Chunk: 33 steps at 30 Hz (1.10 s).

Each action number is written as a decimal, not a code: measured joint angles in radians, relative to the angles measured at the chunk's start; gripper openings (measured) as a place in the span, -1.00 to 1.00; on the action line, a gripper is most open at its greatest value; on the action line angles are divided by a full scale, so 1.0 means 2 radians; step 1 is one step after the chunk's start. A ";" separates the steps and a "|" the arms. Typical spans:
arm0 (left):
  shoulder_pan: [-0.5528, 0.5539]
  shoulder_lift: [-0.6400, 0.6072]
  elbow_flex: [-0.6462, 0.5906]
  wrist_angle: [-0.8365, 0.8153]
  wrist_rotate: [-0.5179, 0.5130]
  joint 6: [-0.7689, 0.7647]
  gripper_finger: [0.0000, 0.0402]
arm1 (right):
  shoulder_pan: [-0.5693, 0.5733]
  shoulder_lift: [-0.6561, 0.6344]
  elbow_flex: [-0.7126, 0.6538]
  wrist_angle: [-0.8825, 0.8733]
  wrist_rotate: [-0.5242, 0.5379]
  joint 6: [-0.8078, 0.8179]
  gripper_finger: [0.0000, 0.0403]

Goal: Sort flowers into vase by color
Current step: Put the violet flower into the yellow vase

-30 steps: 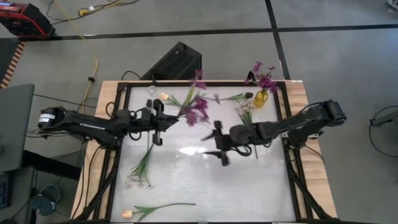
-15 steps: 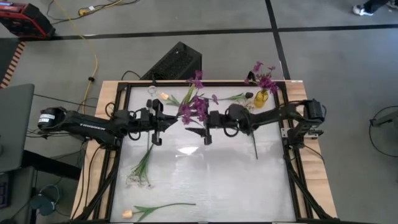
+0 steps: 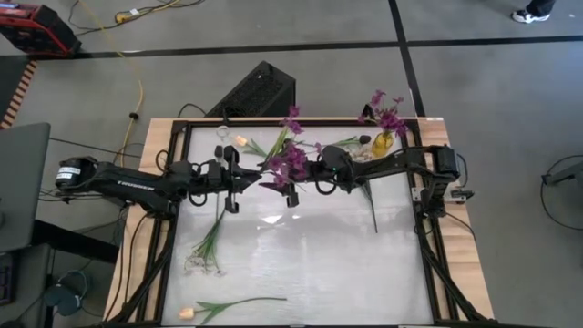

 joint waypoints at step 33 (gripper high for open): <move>-0.009 -0.030 0.000 -0.210 -0.068 0.045 0.12 | 0.082 -0.304 -0.015 -0.701 0.205 0.070 -0.87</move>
